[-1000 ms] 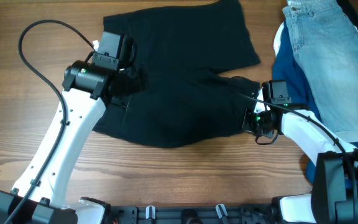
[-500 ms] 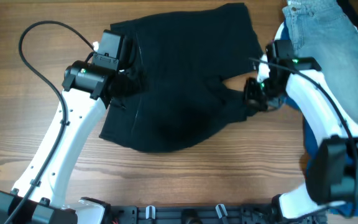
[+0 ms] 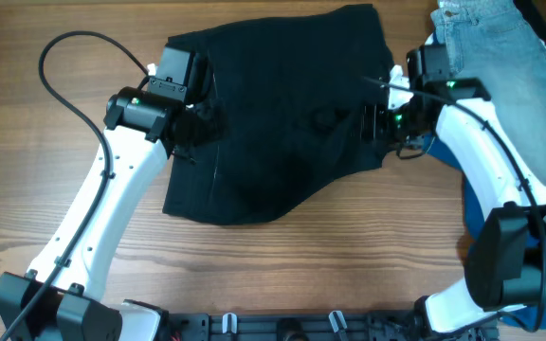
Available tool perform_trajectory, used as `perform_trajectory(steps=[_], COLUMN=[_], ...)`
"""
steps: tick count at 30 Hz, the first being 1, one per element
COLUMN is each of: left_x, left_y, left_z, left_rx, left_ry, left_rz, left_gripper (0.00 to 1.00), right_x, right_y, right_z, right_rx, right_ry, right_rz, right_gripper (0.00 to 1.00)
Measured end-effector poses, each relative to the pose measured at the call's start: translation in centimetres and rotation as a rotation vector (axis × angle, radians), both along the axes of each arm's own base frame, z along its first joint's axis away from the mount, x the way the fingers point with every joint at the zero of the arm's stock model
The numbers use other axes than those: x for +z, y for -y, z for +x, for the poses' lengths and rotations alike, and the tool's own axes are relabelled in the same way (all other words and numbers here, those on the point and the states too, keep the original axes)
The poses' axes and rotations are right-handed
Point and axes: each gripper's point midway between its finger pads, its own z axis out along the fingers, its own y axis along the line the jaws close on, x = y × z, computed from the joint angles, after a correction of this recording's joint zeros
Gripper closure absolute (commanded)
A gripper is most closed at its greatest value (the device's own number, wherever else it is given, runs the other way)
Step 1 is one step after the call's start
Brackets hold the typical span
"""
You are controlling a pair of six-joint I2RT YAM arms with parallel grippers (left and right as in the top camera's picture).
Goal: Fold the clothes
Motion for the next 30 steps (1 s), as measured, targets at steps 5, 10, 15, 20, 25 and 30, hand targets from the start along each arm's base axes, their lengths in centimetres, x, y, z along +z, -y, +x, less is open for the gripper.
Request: perform_trajectory(steps=[5, 10, 15, 20, 25, 30], left_x=[0.0, 0.0, 0.0, 0.0, 0.0, -0.7], left_y=[0.0, 0.0, 0.0, 0.0, 0.0, -0.4], left_z=[0.0, 0.1, 0.1, 0.1, 0.0, -1.7], left_rx=[0.0, 0.0, 0.0, 0.0, 0.0, -0.002], left_ry=[0.0, 0.002, 0.002, 0.002, 0.0, -0.075], left_rz=[0.0, -0.001, -0.001, -0.001, 0.0, 0.015], left_gripper=[0.0, 0.0, 0.0, 0.0, 0.02, 0.05], right_x=[-5.1, -6.1, -7.1, -7.2, -5.9, 3.1], right_y=[-0.5, 1.0, 1.2, 0.2, 0.2, 1.4], right_z=[-2.3, -0.6, -0.4, -1.8, -3.5, -5.8], right_rx=[0.033, 0.013, 0.021, 0.046, 0.048, -0.095], right_ry=[-0.016, 0.078, 0.072, 0.017, -0.043, -0.008], right_rz=[-0.026, -0.113, -0.128, -0.071, -0.054, -0.024], right_gripper=[0.33, 0.36, 0.45, 0.87, 0.95, 0.96])
